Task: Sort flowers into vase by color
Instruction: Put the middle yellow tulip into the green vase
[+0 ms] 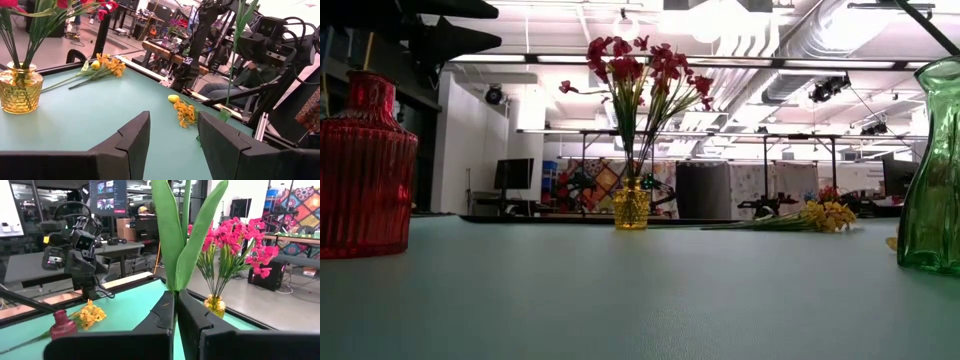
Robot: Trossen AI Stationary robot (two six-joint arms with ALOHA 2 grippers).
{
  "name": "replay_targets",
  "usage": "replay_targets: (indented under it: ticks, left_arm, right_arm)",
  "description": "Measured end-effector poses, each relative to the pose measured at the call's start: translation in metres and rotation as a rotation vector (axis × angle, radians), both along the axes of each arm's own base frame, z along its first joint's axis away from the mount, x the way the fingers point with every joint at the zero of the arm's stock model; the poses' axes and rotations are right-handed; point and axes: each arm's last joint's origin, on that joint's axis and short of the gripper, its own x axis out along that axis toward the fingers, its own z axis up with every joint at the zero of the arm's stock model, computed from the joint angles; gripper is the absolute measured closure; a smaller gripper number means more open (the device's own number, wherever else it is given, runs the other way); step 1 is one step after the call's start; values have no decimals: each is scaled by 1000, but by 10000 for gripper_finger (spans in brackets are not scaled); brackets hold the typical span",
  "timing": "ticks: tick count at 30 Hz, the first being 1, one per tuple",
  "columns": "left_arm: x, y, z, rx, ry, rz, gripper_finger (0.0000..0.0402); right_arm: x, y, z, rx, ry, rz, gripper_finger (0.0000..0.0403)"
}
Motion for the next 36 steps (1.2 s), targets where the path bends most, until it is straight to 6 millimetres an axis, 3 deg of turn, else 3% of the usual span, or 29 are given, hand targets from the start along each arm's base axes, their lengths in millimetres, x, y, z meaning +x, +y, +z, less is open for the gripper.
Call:
replay_targets:
  ticks: [11, 21, 36]
  left_arm:
    - [0, 0, 0, 0, 1, -13, 250]
    - [0, 0, 0, -1, 1, -15, 250]
    - [0, 0, 0, -17, -3, -15, 250]
  right_arm:
    - [5, -3, 0, 27, -22, -21, 403]
    - [12, 9, -19, -6, 5, -13, 403]
    - [-2, 24, -22, 8, 59, 86, 403]
